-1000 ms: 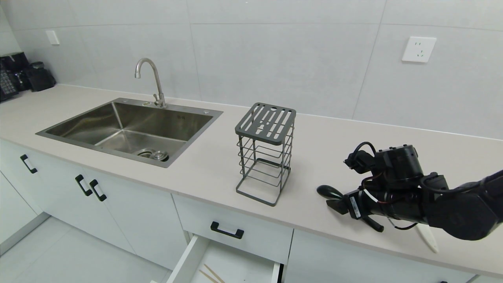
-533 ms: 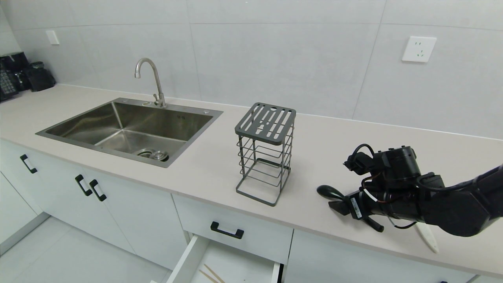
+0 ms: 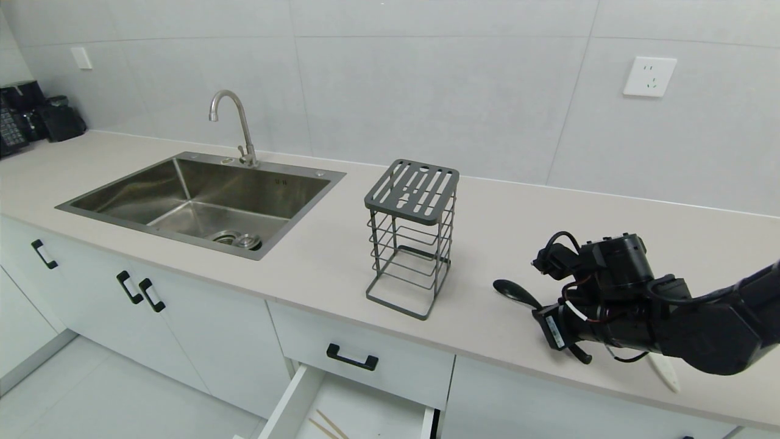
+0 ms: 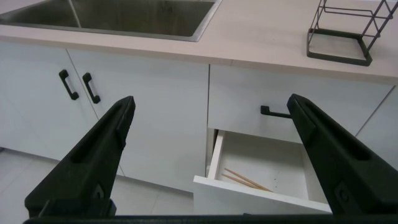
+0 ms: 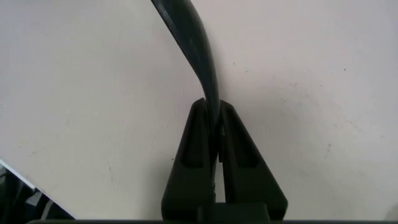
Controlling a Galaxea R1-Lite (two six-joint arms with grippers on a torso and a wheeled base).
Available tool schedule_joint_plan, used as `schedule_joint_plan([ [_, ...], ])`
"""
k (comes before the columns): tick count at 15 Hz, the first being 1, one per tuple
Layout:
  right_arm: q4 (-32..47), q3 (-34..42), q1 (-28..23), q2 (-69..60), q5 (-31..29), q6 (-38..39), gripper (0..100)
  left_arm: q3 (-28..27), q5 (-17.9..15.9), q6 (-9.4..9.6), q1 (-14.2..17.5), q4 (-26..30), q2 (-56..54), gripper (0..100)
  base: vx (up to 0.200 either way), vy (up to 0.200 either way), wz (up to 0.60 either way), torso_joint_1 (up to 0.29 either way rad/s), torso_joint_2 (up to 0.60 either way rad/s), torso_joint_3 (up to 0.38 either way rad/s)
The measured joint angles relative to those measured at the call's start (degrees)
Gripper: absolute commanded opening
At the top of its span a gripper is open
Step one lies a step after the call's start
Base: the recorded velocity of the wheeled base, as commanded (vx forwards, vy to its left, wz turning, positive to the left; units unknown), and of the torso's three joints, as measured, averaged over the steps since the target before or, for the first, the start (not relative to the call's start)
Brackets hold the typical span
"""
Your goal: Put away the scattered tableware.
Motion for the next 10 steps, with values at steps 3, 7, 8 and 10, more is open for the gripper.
schedule_joint_plan([
  [3,0.1,0.2,0.0,-0.3,0.9,-1.9,0,0.0,0.0,0.00,0.0,0.0,0.0,100,0.000,0.000,0.00,0.000,0.00,0.000],
  [7,-0.2,0.8,0.1,-2.0,2.9,-3.9,0,0.0,0.0,0.01,0.0,0.0,0.0,100,0.000,0.000,0.00,0.000,0.00,0.000],
  [8,-0.2,1.3,0.1,-2.6,3.0,-4.0,0,0.0,0.0,0.00,0.0,0.0,0.0,100,0.000,0.000,0.00,0.000,0.00,0.000],
  [10,-0.2,2.2,0.1,-3.9,3.7,-5.0,0,0.0,0.0,0.00,0.0,0.0,0.0,100,0.000,0.000,0.00,0.000,0.00,0.000],
])
